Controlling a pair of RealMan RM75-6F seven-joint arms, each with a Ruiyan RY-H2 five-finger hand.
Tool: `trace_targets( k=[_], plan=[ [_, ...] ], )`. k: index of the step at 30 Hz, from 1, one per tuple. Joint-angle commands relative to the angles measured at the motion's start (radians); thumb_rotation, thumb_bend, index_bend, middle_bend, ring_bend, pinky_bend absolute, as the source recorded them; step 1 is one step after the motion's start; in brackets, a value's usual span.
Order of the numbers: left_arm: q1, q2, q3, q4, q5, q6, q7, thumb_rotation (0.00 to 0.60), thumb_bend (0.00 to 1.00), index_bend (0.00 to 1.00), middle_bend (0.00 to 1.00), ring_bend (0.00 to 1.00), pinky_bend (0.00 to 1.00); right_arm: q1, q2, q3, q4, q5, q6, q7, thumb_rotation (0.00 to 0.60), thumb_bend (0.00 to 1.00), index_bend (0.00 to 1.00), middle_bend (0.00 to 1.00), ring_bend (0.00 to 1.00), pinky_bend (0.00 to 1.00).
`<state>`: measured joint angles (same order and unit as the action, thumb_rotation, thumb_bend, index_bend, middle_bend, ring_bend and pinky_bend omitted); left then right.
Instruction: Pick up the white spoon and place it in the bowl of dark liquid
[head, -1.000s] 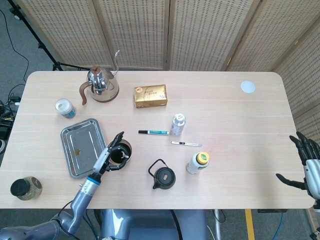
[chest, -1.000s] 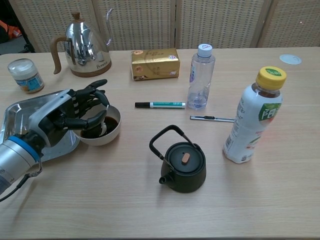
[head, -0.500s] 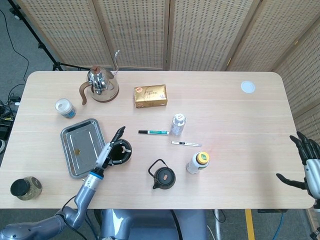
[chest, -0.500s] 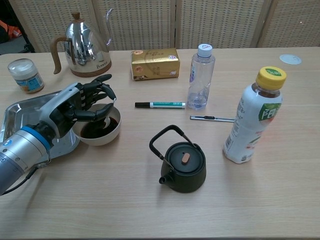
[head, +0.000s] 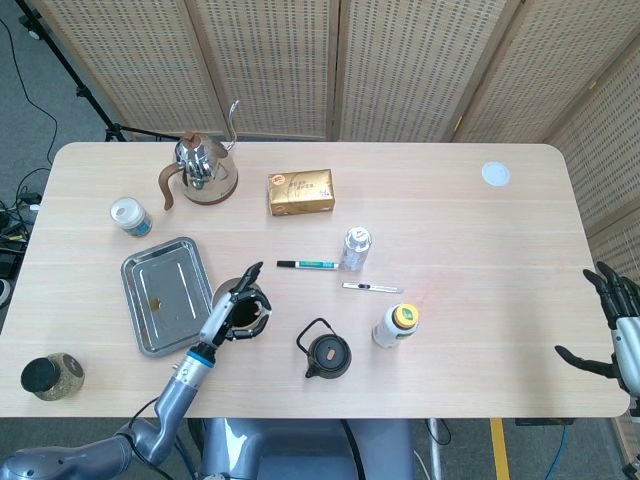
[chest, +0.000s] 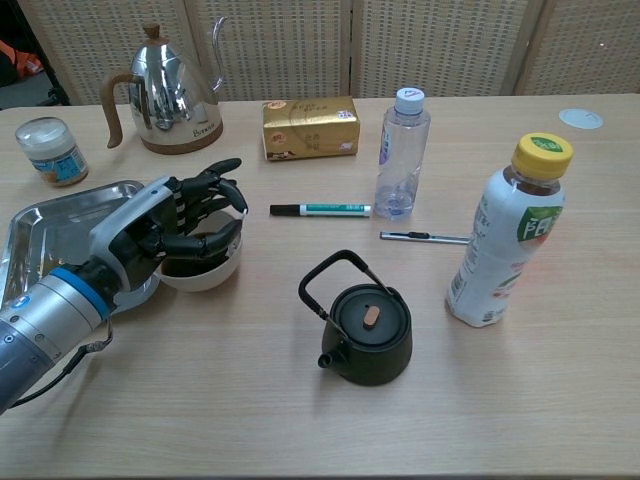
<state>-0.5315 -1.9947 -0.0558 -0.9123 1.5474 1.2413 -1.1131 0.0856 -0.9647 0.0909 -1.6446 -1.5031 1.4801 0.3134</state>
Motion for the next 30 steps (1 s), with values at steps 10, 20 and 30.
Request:
trace_targets(
  k=[10,20,30],
  plan=[
    [0.015,0.004,-0.010,0.062,-0.023,-0.007,-0.040,0.600,0.47,0.63,0.00,0.00,0.00,0.002,-0.005,-0.003,-0.001,-0.002,-0.004,-0.012,0.600,0.00,0.05,0.00,0.00,0.00],
    [-0.021,-0.015,-0.037,0.097,-0.021,-0.015,-0.053,0.600,0.46,0.63,0.00,0.00,0.00,0.003,-0.007,-0.002,0.001,0.002,-0.009,-0.015,0.600,0.00,0.05,0.00,0.00,0.00],
    [-0.037,-0.044,-0.036,0.089,-0.014,-0.018,-0.041,0.600,0.46,0.63,0.00,0.00,0.00,0.001,-0.004,0.000,0.002,0.002,-0.003,-0.010,0.600,0.00,0.05,0.00,0.00,0.00]
  ],
)
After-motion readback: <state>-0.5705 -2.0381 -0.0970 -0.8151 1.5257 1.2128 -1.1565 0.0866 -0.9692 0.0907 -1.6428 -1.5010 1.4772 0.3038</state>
